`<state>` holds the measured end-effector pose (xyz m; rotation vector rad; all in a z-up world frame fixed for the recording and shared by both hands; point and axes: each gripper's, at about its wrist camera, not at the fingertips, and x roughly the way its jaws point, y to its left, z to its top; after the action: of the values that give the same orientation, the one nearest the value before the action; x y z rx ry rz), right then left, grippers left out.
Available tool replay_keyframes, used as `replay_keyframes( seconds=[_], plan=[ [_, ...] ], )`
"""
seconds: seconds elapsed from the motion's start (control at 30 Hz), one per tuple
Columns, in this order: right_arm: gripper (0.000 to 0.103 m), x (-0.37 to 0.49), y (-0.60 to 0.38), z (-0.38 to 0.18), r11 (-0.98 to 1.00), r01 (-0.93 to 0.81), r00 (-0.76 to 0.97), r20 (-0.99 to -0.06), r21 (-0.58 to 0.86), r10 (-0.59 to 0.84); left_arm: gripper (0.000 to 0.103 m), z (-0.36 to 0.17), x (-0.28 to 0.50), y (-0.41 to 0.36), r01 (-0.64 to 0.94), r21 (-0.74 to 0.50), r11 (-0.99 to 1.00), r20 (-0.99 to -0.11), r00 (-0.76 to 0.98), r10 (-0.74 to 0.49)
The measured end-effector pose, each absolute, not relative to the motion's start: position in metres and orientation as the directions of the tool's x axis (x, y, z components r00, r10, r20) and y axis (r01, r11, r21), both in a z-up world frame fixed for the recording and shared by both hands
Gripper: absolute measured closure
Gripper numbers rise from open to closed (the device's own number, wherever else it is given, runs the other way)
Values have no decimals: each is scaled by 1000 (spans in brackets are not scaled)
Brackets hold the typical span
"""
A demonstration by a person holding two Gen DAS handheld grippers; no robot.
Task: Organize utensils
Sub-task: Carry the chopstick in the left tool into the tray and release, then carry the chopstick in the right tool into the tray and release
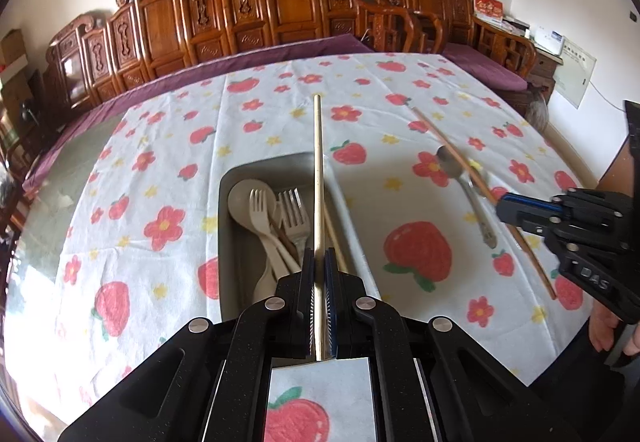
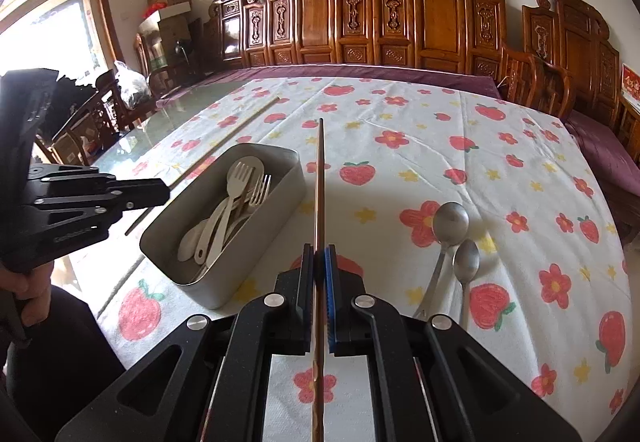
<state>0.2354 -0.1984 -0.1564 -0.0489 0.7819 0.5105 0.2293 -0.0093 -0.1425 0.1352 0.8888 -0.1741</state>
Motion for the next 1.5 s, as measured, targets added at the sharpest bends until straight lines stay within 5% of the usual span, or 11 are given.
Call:
replay_keyframes(
  seconds=[0.83, 0.97, 1.33, 1.4, 1.5],
  plan=[
    [97, 239, -184, -179, 873, -468, 540, -738, 135, 404, 97, -193, 248, 14, 203, -24, 979, -838, 530, -131],
    [97, 240, -173, -180, 861, -486, 518, -744, 151, 423, 81, -178, 243, 22, 189, -10, 982, -801, 586, -121],
    [97, 248, -133, -174, 827, -499, 464, -727, 258, 507, 64, -162, 239, 61, 121, -13, 993, -755, 650, -90],
    [97, 251, -125, -170, 823, -501, 461, -722, 266, 515, 44, -162, 239, 67, 104, -23, 994, -756, 649, -86],
    [97, 257, -112, -166, 819, -505, 458, -719, 273, 522, 34, -157, 237, 76, 82, -20, 996, -738, 671, -70]
  ],
)
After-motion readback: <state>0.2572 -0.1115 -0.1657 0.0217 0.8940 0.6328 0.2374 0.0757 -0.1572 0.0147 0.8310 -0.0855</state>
